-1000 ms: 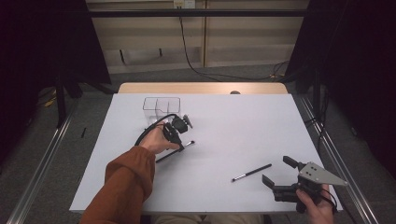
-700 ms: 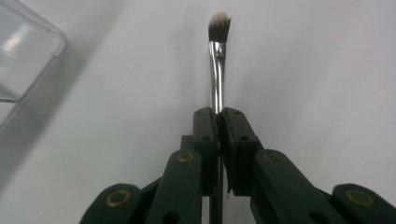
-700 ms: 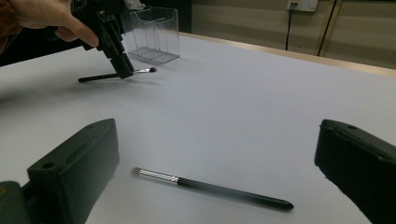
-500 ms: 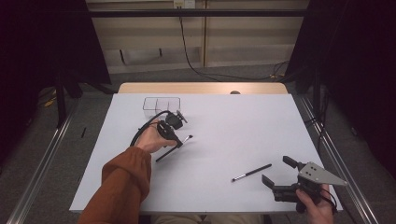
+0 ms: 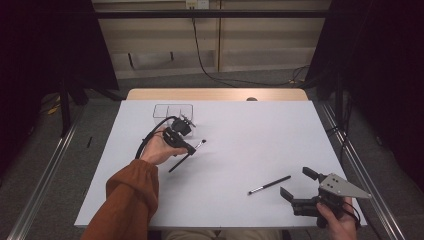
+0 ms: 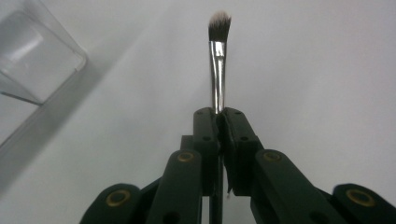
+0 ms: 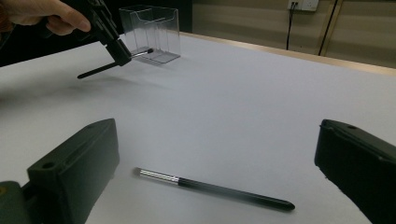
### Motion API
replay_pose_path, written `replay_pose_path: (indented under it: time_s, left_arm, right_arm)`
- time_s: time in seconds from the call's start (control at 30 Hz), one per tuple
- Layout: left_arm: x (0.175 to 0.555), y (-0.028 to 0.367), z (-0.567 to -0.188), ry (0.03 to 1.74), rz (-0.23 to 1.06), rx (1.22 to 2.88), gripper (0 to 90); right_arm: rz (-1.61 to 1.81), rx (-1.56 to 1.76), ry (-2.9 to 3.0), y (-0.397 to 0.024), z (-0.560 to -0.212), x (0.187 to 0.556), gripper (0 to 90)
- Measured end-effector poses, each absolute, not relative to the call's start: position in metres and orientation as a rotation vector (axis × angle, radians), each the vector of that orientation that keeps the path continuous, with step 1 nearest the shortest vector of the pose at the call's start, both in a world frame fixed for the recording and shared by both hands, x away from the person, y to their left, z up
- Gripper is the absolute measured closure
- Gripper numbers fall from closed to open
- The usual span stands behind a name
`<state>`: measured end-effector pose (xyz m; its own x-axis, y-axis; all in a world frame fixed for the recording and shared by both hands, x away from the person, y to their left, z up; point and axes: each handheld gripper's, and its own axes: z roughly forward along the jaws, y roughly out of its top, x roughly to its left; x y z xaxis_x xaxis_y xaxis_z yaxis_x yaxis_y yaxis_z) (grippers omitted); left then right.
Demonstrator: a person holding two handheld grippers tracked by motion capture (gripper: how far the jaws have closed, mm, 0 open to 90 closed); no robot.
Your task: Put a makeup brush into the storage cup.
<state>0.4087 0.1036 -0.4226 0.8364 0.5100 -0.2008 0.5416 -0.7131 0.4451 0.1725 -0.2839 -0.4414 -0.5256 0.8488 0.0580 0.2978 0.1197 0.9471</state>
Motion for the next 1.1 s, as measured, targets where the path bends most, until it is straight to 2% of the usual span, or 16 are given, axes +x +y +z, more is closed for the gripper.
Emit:
replay_pose_path:
  time_s: [0.43, 0.8, 1.1]
  left_arm:
    - [0.404, 0.114, -0.406, 0.763, -0.032, 2.394, 84.6]
    - [0.398, 0.123, -0.407, 0.775, 0.046, 2.310, 84.5]
    - [0.393, 0.131, -0.402, 0.768, 0.058, 2.210, 84.5]
  right_arm:
    - [1.416, 1.116, 1.892, -0.284, -0.442, 0.173, 0.0]
    - [1.421, 1.123, 1.884, -0.284, -0.441, 0.172, 0.0]
    - [1.426, 1.130, 1.879, -0.284, -0.442, 0.172, 0.0]
